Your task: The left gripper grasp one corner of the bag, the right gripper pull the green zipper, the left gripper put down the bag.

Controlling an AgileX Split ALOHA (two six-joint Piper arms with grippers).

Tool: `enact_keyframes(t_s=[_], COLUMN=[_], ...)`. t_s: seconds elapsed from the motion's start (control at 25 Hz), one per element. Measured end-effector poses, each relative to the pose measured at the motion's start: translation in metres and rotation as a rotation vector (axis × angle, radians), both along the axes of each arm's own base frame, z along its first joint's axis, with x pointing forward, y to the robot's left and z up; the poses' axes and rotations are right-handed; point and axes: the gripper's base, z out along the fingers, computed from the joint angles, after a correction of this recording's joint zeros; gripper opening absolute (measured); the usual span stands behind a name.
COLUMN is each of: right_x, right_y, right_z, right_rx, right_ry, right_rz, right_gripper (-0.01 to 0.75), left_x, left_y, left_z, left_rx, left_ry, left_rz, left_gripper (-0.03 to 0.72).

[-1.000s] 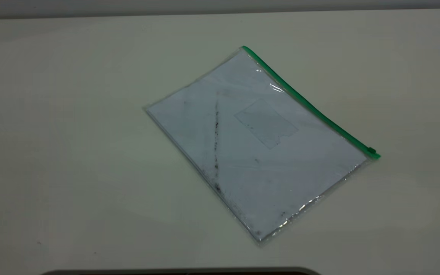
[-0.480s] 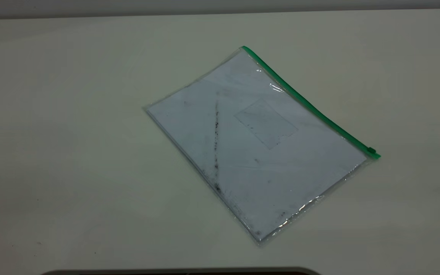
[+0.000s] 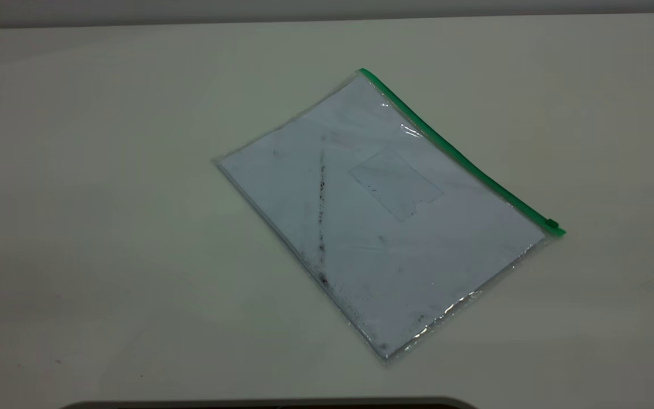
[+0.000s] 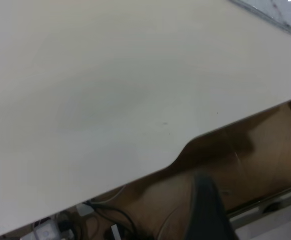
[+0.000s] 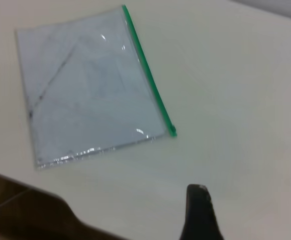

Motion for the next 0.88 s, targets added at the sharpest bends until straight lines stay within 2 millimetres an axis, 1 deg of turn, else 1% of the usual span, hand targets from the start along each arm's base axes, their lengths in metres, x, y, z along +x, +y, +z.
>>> enact_keyframes(t_s=[0.36,0.88], right_x=[0.0010,0.0011], right_y=[-0.0046,-0.0051], right_z=[-0.0027,-0.0030], right_rx=[0.010,0.011], right_ry=[0.021,0.023], right_rz=[-0.069,-0.077], right_gripper=[0.543,0.541], left_x=[0.0001,-0.0001], left_y=[0.0000,0.0000], left_z=[0.0000,0.0001], left_rx=[0.000,-0.001], left_ry=[-0.001,-0.002], left_rz=[0.000,0.000], left_gripper=[0.551,0.551])
